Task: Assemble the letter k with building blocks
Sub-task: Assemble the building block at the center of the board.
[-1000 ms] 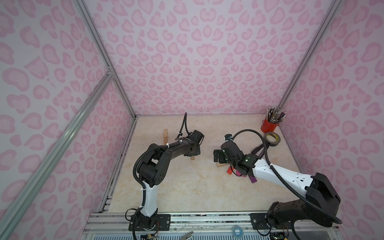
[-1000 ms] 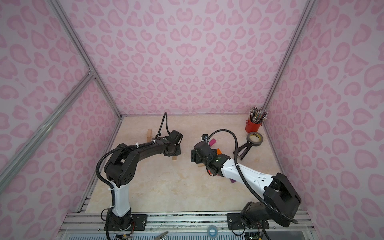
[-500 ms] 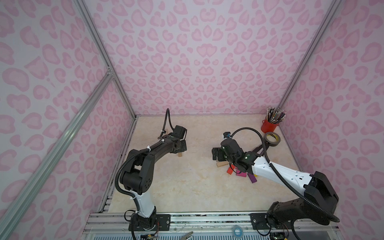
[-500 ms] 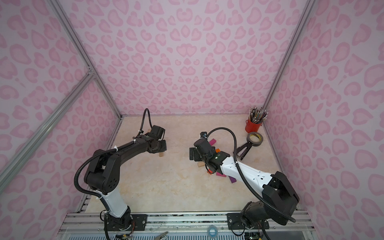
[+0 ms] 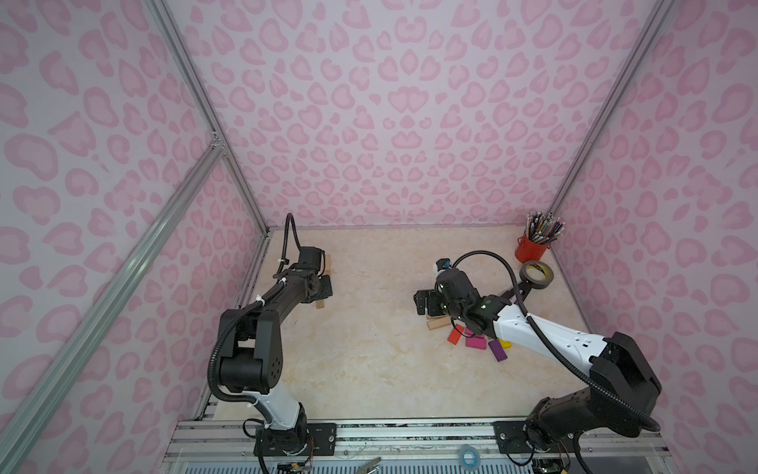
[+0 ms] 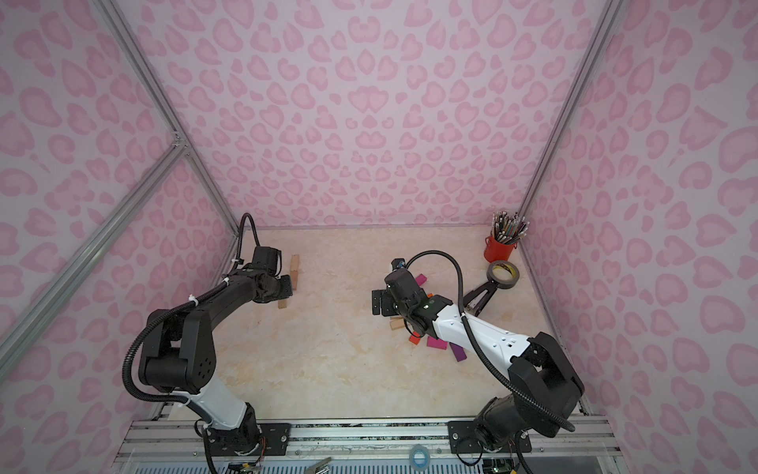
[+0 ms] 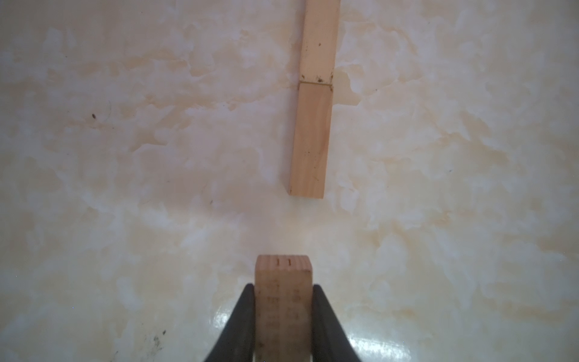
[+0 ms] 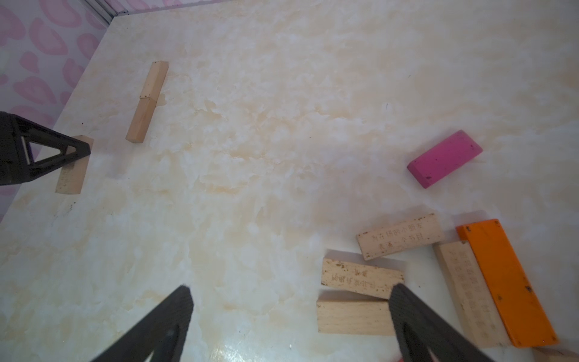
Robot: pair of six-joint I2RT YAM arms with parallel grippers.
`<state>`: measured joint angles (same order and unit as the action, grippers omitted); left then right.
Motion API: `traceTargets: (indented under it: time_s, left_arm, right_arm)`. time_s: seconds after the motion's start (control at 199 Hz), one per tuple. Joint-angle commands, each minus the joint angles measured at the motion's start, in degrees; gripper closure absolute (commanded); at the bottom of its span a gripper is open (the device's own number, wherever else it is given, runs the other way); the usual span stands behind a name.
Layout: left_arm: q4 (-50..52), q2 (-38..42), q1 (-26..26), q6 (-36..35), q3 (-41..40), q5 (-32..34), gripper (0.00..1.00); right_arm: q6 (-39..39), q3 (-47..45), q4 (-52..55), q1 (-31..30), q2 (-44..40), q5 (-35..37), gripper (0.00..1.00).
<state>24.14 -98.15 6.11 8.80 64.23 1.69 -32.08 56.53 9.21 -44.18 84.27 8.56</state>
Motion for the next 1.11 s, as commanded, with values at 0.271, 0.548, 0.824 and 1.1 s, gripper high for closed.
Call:
traceTargets:
  time_s: [0.271, 0.548, 0.824, 1.1]
  left_arm:
    - [-1.16, -6.38, -0.04, -2.27, 2.50, -1.15, 0.77]
    - [-1.10, -9.25, -0.04, -3.42, 2.98, -1.45, 0.76]
    - [-1.13, -10.89, 0.13, -3.44, 3.48, -1.79, 0.75]
    - [-1.15, -12.21, 0.31, -3.26, 4.13, -1.53, 0.71]
  right_arm:
    - [1.22, -1.51, -2.21, 0.94, -0.83, -2.27, 0.01]
    - [0.96, -2.30, -2.73, 1.29, -1.30, -2.14, 0.02]
    - [1.07, -3.04, -2.77, 1.73, -2.33, -2.08, 0.02]
    - [0.79, -4.24, -2.70, 2.07, -4.08, -1.66, 0.02]
